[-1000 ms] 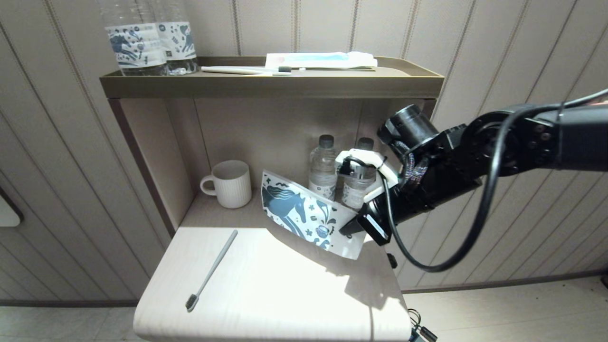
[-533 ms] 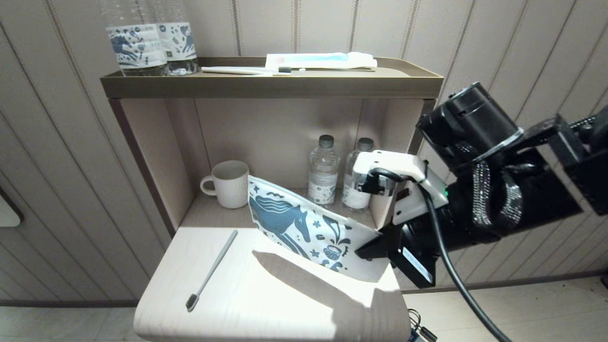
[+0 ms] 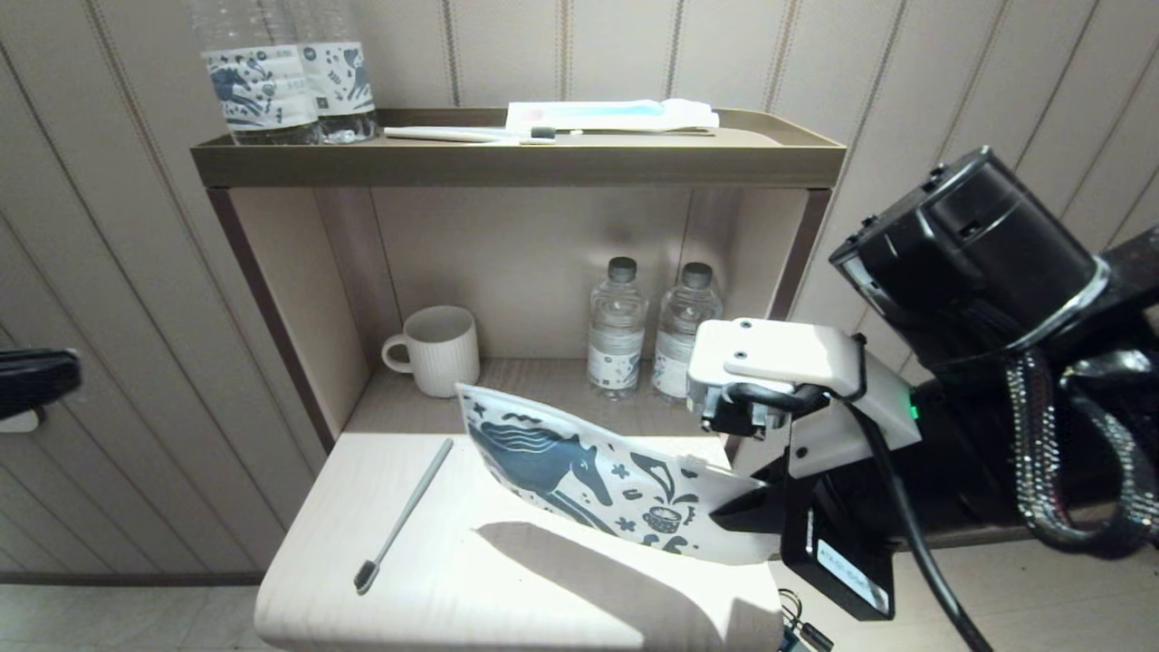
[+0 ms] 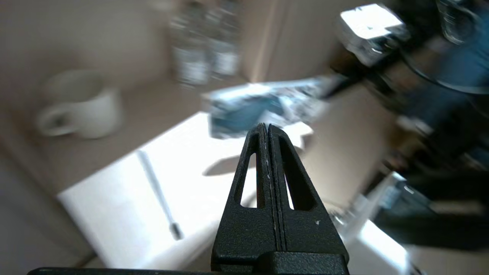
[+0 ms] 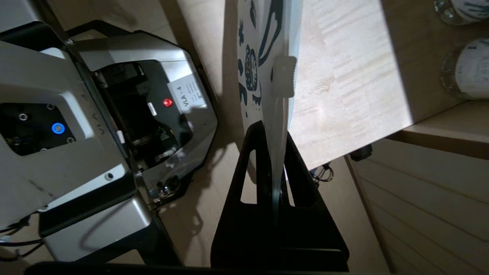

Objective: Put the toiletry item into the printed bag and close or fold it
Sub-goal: Pick up the storage bag, then hand it to the other hand

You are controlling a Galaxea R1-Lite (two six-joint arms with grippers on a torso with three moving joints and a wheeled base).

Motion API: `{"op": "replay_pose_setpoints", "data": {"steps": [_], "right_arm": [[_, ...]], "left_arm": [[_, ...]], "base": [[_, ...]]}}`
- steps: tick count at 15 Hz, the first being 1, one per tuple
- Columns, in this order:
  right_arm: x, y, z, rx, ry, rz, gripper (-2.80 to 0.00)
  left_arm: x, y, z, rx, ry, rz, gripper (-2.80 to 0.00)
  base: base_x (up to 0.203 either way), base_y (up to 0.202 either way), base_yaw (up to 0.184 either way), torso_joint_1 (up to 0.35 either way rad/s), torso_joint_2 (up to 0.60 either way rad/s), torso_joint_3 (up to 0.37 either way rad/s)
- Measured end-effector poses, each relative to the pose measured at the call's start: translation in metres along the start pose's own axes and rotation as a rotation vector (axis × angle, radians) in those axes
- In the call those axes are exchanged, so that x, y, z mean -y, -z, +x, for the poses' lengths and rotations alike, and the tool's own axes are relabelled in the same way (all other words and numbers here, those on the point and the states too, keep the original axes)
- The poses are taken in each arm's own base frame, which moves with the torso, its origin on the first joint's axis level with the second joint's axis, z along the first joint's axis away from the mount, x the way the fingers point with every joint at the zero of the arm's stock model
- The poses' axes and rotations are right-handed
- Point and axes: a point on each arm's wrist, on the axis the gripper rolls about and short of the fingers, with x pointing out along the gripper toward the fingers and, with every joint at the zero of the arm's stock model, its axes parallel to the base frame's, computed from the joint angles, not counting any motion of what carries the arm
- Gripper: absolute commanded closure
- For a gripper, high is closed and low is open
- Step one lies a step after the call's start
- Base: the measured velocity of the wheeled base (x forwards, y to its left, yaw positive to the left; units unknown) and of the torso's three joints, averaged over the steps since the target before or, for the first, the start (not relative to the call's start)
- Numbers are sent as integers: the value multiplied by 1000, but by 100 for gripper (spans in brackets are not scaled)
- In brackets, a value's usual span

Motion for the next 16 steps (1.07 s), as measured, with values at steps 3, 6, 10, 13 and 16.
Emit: {"op": "replay_pose_setpoints", "data": {"steps": [3,6,10,13,16], "right_arm": [[3,-5,1,-4,39,-46,0],[4,-11,5,5,36,-57,0],[2,-16,16,6,-16,-62,0],[3,-24,16,51,-76,-50,0],[2,-27,16,79,-122,-37,0]], "left_arm": [[-10,-12,43,-102,182,38,0],[-15,-24,85,-155,302,66,0],[-19,-22,136,-227,409,42,-280],[-23,-23,153,-199,445,30,-280],[-26,-20,166,-154,499,34,-280]], "base": [[0,0,0,0,0,0],[0,0,0,0,0,0],[0,0,0,0,0,0],[0,0,0,0,0,0],[0,0,0,0,0,0]]}}
